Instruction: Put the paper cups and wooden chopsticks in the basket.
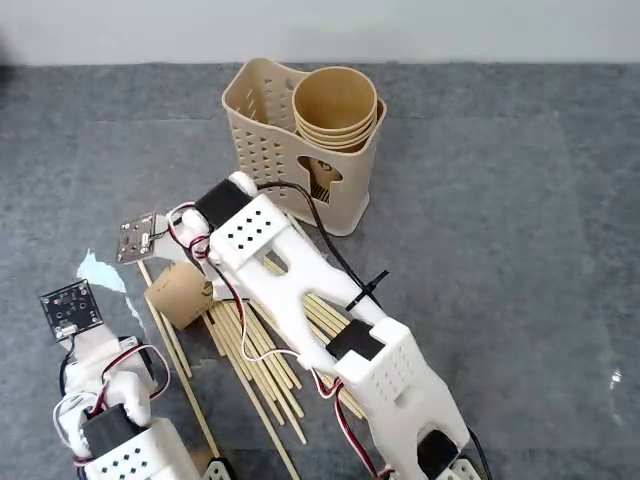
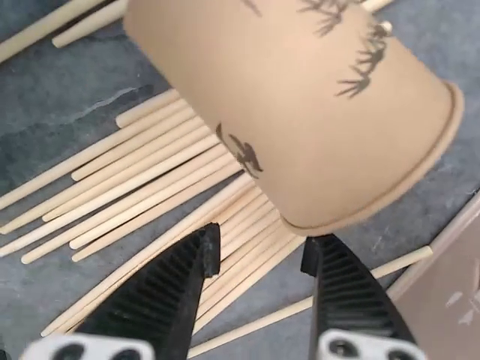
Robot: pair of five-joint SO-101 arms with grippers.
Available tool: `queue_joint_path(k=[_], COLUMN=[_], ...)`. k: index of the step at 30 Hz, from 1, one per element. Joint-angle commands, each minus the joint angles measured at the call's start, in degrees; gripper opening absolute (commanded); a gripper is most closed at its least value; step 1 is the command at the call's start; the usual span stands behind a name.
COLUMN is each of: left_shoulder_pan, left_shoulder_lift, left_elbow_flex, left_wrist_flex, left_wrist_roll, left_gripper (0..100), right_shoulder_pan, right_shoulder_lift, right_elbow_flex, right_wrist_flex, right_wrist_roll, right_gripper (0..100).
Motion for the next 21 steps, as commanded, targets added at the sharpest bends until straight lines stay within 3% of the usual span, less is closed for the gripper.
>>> queue_joint_path(k=[1,21], left_shoulder_pan=[-0.35,-0.35], left_shoulder_lift=[-0.18,-0.18], left_elbow_flex=[-0.84,-0.84], left_wrist_flex=[-0.26,-0.26], left_wrist_roll=[-0.35,-0.35], left_gripper=[8,8], right_shoulder_pan=[0.13,0.66], right_shoulder_lift=[-3.74,-0.48], right_elbow_flex=[-0.62,-0.62], right_wrist_flex=[1.27,-5.05], right_wrist_roll=[0.26,0.09], right_gripper=[19.4,18.6])
